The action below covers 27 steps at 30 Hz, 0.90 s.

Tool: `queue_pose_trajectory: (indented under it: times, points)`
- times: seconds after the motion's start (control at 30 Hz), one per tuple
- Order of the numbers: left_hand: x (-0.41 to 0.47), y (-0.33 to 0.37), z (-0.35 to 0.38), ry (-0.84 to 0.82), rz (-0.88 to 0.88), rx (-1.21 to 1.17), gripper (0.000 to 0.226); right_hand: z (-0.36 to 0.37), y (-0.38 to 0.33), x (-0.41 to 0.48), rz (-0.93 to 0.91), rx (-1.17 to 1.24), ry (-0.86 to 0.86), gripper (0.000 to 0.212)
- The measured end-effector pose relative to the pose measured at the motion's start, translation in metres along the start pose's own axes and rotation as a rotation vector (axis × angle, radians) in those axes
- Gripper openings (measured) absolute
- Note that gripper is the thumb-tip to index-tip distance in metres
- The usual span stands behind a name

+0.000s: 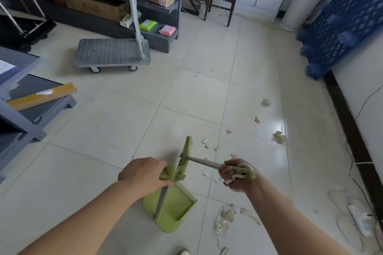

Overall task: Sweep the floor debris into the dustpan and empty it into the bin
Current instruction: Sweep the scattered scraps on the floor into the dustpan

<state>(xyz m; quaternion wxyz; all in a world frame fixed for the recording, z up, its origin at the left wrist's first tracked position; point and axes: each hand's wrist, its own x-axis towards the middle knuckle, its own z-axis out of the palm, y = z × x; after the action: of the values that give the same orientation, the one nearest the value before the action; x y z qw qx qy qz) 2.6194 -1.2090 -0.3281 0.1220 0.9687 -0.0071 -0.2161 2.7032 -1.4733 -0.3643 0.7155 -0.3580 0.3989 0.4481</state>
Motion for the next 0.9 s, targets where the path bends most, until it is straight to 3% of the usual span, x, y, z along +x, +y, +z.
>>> queue_pose_trajectory:
  times: [0.27, 0.4, 0.9]
  points:
    - [0.043, -0.001, -0.003, -0.015, -0.023, 0.014, 0.038, 0.003, -0.042, 0.050, 0.017, -0.019, -0.015, 0.028]
    - [0.059, 0.001, -0.003, -0.045, -0.022, 0.030, 0.039, -0.011, -0.059, 0.052, 0.027, 0.102, -0.010, 0.018]
    - [0.104, 0.035, -0.029, -0.095, 0.119, 0.097, 0.040, -0.105, -0.072, -0.004, 0.008, 0.360, 0.094, 0.048]
